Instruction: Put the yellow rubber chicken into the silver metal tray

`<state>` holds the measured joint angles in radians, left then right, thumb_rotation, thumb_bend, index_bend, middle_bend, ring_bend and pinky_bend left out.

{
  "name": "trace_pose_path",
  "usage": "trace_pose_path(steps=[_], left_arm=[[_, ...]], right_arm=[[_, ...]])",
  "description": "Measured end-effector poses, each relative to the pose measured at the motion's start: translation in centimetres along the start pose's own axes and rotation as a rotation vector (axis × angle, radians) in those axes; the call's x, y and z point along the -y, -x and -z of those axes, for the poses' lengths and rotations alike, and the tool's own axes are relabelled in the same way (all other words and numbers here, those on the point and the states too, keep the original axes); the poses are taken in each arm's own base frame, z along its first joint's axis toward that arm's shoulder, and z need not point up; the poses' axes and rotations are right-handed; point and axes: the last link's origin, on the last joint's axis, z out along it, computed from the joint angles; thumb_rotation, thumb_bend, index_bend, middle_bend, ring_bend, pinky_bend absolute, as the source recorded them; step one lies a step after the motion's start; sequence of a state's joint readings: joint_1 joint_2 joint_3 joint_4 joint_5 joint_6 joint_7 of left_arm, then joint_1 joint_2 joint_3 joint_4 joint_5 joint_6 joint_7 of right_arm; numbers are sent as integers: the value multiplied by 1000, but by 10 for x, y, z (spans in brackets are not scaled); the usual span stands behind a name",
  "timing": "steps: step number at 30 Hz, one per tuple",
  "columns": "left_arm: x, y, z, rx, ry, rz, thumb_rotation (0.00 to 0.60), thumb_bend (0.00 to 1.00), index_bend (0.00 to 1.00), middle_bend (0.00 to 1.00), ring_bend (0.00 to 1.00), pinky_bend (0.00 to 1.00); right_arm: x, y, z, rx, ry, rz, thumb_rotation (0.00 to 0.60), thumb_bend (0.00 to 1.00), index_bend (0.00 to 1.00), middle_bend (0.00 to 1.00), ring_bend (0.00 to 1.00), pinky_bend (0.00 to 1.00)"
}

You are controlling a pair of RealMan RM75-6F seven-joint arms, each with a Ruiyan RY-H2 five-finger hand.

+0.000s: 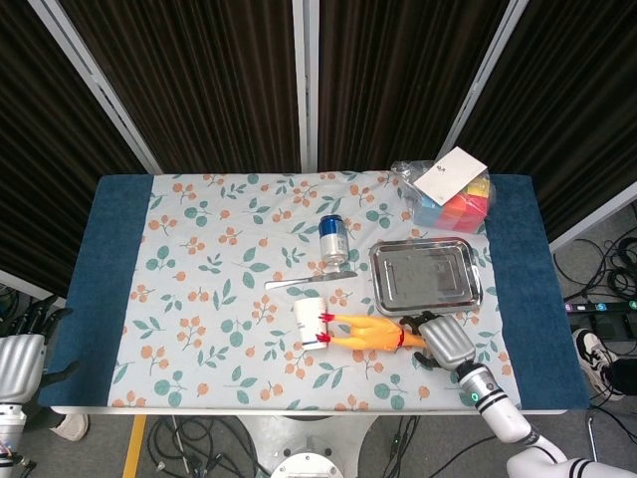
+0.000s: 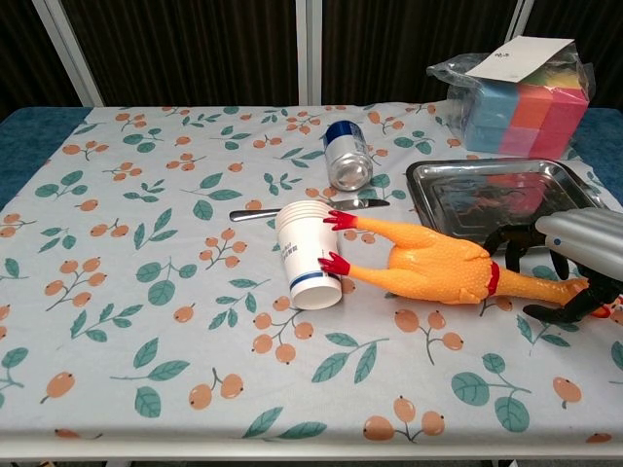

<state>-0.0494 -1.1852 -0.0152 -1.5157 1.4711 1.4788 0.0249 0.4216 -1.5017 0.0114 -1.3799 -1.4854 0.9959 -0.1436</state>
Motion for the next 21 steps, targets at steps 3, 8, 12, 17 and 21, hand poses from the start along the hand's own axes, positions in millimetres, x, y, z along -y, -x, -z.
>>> trace_pose_path(steps=[3, 8, 12, 17, 21], left_arm=[[1, 1, -1, 4, 0, 4, 600, 71, 281, 196, 147, 244], [2, 3, -3, 5, 10, 3, 600, 71, 281, 196, 147, 244], [-3, 0, -11, -2, 58, -1, 600, 70, 281, 196, 147, 244], [-13, -14, -26, -33, 137, 11, 600, 68, 282, 196, 147, 244], [-29, -30, -37, -62, 216, 74, 600, 68, 281, 196, 147, 245]], right_arm=[[1, 3, -1, -3, 3, -2, 600, 290, 310, 432, 349, 599], [2, 6, -3, -27, 8, -6, 600, 404, 502, 535, 479, 749], [4, 2, -4, -58, -2, -14, 600, 556, 640, 626, 593, 846], [1, -16, -1, -116, -37, 2, 600, 711, 737, 687, 674, 925], [-6, -44, 6, -184, -74, 40, 600, 819, 806, 725, 716, 972]])
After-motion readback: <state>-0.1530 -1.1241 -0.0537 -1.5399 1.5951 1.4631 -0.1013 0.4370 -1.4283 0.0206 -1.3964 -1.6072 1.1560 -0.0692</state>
